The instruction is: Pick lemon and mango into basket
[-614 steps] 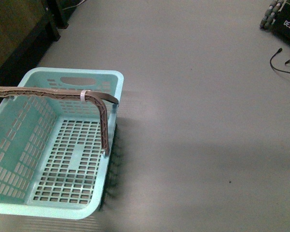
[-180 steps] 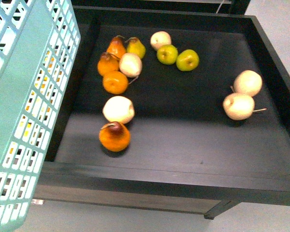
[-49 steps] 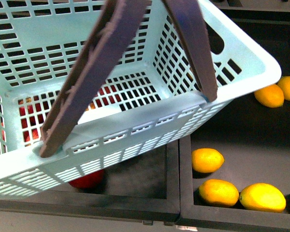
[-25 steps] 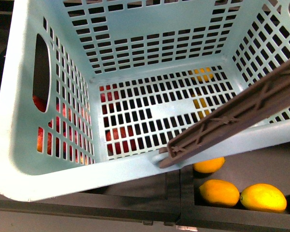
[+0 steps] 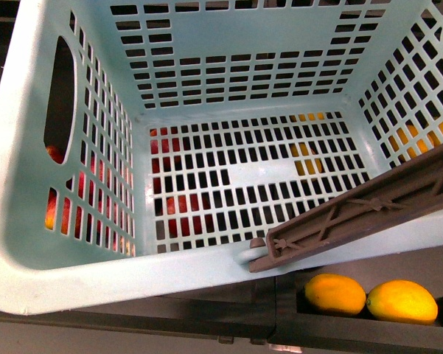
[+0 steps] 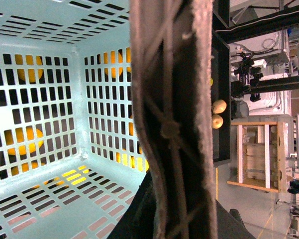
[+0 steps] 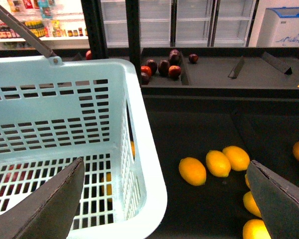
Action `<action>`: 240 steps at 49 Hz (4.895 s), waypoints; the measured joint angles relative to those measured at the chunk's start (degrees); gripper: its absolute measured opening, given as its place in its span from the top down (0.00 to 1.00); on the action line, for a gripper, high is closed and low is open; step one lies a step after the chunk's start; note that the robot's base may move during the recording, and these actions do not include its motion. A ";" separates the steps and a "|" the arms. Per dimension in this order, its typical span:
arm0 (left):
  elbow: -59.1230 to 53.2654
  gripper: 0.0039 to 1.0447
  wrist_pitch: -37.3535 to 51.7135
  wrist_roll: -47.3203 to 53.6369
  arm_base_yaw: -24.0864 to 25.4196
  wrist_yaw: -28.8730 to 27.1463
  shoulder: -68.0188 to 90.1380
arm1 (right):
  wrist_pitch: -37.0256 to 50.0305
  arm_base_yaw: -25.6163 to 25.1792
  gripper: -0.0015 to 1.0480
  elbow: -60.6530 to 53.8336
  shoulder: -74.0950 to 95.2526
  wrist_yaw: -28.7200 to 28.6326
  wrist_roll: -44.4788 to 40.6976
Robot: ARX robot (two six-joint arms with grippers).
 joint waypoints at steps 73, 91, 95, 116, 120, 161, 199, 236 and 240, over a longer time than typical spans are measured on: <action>0.11 0.95 0.02 0.22 -0.09 -0.02 0.02 | 27.82 -26.21 0.08 60.96 138.57 -0.20 0.72; 0.11 0.95 0.02 0.22 -0.09 -0.04 0.02 | 24.17 -26.25 0.08 68.22 143.99 0.48 1.95; 0.11 0.95 0.02 0.22 -0.09 -0.02 0.02 | 23.45 -26.25 0.08 69.68 144.87 0.52 1.97; 0.11 0.95 0.02 0.22 -0.09 -0.02 0.02 | 20.68 -26.47 0.38 72.11 147.47 1.64 2.67; 0.11 0.95 0.02 0.22 -0.09 -0.02 0.02 | 21.11 -26.62 0.41 71.47 147.18 1.33 2.67; 0.11 0.95 0.02 0.22 -0.09 0.00 0.02 | 18.86 -26.53 0.42 42.34 88.94 -18.18 9.20; 0.11 0.95 0.02 0.35 -0.09 -0.17 0.02 | 16.90 4.61 0.43 36.61 73.31 -8.76 15.78; 0.13 0.95 0.00 0.55 -0.04 -0.31 0.39 | 12.59 0.63 0.08 33.70 61.51 -1.99 17.88; 0.13 0.95 0.02 0.61 -0.04 -0.35 0.39 | 17.94 -2.54 0.15 30.69 58.14 -2.75 14.05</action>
